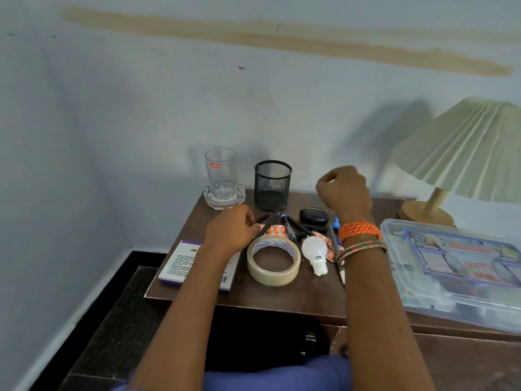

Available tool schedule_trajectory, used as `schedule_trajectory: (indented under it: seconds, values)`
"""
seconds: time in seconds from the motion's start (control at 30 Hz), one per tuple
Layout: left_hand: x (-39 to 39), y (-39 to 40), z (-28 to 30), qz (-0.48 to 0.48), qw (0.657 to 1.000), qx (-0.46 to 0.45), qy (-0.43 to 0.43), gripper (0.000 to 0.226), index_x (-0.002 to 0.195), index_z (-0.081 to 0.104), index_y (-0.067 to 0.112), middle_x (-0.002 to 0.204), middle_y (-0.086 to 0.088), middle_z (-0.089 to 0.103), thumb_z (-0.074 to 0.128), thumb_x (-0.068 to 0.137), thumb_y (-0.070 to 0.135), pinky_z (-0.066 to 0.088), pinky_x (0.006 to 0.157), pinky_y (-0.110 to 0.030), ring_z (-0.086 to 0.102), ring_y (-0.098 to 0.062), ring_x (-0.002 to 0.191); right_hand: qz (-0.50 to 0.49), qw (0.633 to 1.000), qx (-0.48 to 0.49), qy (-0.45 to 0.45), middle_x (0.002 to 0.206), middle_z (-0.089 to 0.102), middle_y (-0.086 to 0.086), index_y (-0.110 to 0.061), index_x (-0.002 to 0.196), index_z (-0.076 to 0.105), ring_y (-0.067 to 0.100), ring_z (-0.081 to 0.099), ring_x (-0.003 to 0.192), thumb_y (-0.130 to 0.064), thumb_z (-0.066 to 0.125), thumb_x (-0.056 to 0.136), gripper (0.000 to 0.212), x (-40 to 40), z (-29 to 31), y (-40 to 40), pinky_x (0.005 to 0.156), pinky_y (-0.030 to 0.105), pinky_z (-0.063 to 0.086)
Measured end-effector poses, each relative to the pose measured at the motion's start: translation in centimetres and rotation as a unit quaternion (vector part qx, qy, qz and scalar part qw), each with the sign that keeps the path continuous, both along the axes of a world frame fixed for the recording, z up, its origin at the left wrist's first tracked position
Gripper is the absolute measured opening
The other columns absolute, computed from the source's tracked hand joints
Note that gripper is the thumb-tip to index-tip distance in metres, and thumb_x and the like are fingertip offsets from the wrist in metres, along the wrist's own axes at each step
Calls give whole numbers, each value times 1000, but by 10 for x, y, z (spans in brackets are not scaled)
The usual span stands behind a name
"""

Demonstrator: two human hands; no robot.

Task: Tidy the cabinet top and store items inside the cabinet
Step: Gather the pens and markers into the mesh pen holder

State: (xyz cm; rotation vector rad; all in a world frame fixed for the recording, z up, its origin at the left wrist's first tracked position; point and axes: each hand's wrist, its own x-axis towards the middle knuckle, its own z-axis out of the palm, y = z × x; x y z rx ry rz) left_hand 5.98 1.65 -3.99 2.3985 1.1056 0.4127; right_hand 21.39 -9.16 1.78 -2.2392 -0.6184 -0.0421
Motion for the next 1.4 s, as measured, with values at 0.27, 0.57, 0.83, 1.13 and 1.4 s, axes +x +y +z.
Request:
schedule_trajectory:
  seconds: [0.27, 0.57, 0.83, 1.13, 1.4]
  values:
    - [21, -4, -4, 29, 995, 6, 92, 32, 108, 59, 15, 109, -10, 63, 56, 88, 40, 46, 78, -36, 60, -27, 100, 24, 997, -55, 49, 117, 61, 17, -9, 107, 63, 38, 57, 109, -16, 54, 83, 27, -1, -28, -2, 90, 41, 49]
    - [29, -5, -4, 53, 994, -13, 97, 33, 112, 56, 10, 115, -14, 60, 57, 88, 32, 45, 79, -37, 58, -30, 105, 29, 996, -57, 57, 115, 61, 15, -7, 105, 64, 35, 59, 103, -15, 55, 83, 25, 5, -37, -8, 83, 37, 47]
    - [25, -4, -3, 38, 998, -16, 44, 22, 91, 56, 3, 100, -21, 62, 55, 89, 25, 48, 76, -39, 60, -35, 94, 34, 996, -54, 61, 112, 63, 14, -8, 104, 64, 34, 60, 102, -13, 51, 84, 25, 9, -35, -7, 86, 40, 51]
    - [14, -12, 8, 19, 992, -8, -124, 17, 105, 62, 8, 106, -10, 66, 61, 88, 11, 40, 74, -26, 58, -17, 90, 161, 941, -273, 123, 111, 69, 14, -6, 113, 66, 27, 67, 98, -12, 64, 84, 30, 2, -19, -17, 90, 41, 54]
    - [15, -28, 7, -40, 993, -26, -108, 24, 110, 67, 12, 109, -6, 69, 60, 88, 7, 40, 75, -23, 54, -8, 85, 192, 912, -291, 217, 88, 63, 12, -5, 116, 62, 18, 59, 61, -33, 64, 89, 39, -10, -7, -24, 64, 29, 57]
